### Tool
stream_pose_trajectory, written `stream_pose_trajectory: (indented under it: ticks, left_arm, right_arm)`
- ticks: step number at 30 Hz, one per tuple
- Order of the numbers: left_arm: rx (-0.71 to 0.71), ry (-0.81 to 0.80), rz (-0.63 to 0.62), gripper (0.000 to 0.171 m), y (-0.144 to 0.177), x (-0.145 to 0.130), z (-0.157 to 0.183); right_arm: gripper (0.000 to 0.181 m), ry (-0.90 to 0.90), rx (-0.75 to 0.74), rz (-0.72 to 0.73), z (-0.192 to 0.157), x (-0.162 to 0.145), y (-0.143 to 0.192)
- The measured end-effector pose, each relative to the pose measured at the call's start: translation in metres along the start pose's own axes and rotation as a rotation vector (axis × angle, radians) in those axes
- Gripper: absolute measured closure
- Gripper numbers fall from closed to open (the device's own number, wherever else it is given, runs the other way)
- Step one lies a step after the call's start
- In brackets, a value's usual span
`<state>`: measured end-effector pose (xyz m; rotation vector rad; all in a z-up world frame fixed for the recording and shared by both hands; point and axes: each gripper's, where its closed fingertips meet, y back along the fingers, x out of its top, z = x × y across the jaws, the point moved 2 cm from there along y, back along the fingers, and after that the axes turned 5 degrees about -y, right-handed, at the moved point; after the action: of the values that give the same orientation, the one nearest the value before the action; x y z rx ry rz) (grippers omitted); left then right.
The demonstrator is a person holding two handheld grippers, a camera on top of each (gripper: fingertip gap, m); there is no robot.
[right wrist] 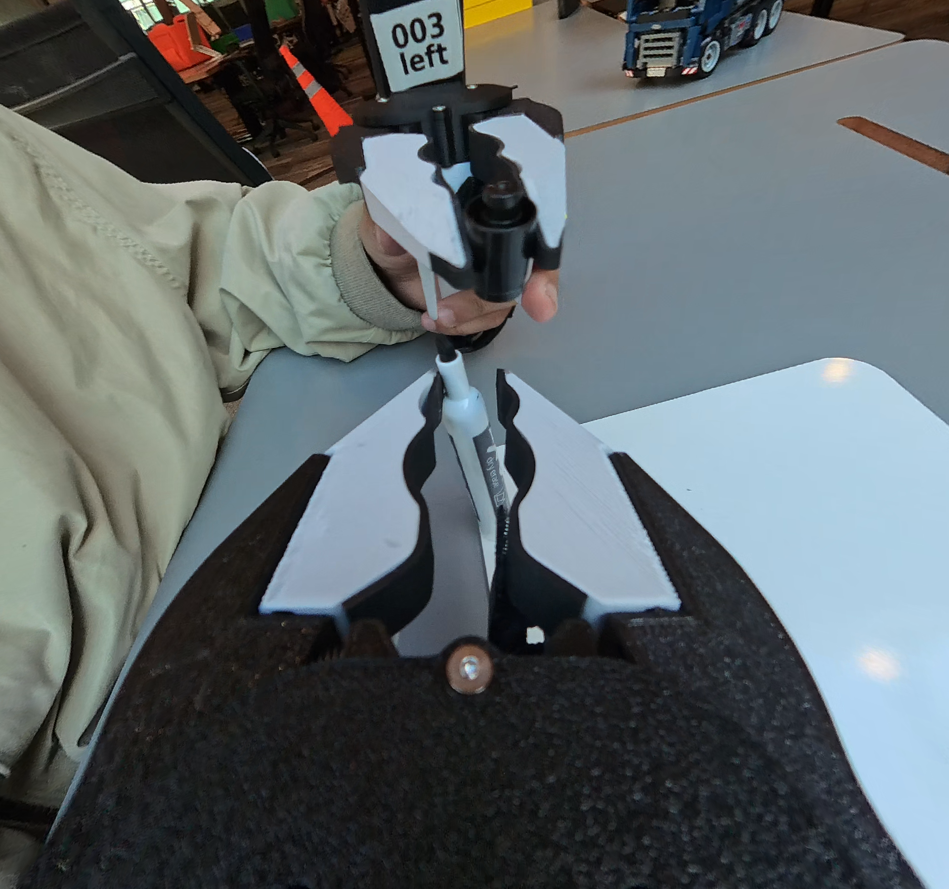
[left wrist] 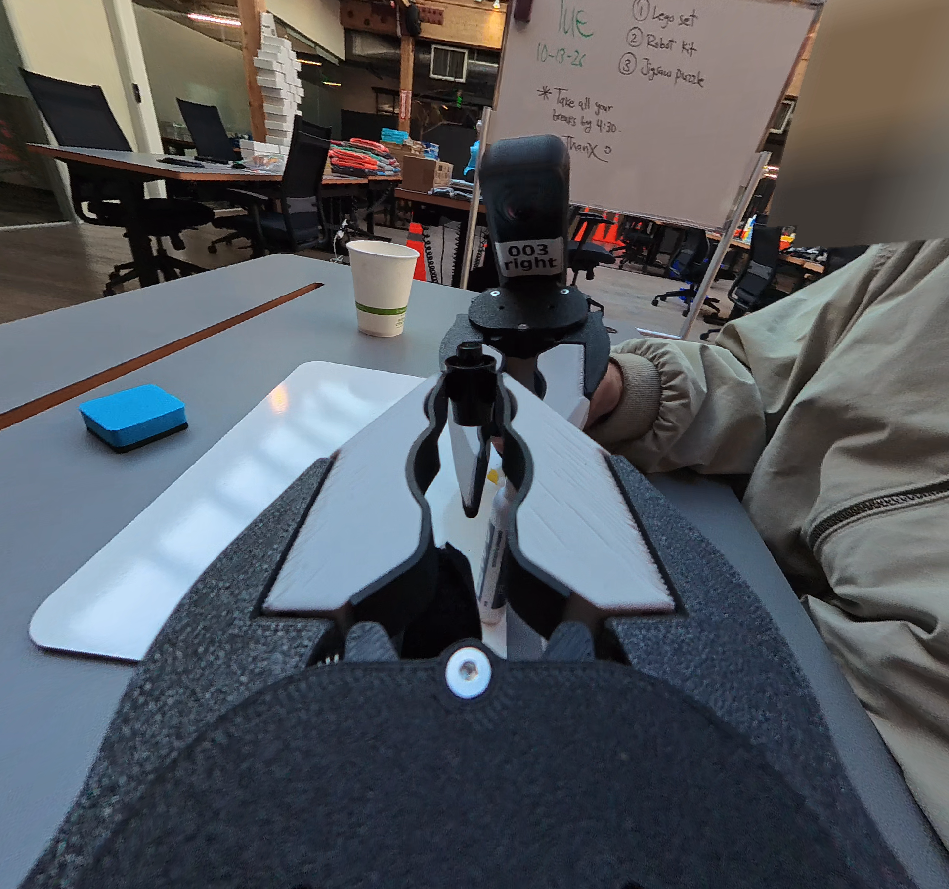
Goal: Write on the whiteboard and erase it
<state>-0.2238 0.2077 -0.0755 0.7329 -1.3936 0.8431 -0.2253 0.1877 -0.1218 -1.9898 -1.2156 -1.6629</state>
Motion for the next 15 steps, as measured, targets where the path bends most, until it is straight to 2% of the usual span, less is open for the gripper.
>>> stream_pose_trajectory:
  ticks: [3,5,11,15]
  left_arm:
    - [-0.076,0.002,0.053,0.154,0.005,0.003,0.013]
    - [-0.111,0.018,0.074,0.154,0.007,0.004,0.017]
    - [-0.136,0.020,0.013,0.154,0.000,-0.012,0.020]
    - [-0.141,0.044,0.022,0.154,-0.001,-0.015,0.018]
  right_arm:
    - [0.161,0.002,0.019,0.000,-0.002,-0.001,0.000]
    - [0.167,0.017,0.004,0.009,0.000,0.000,0.002]
    - [0.167,0.048,0.023,-0.006,-0.005,-0.001,0.002]
    - [0.166,0.048,0.031,-0.006,-0.005,-0.002,0.003]
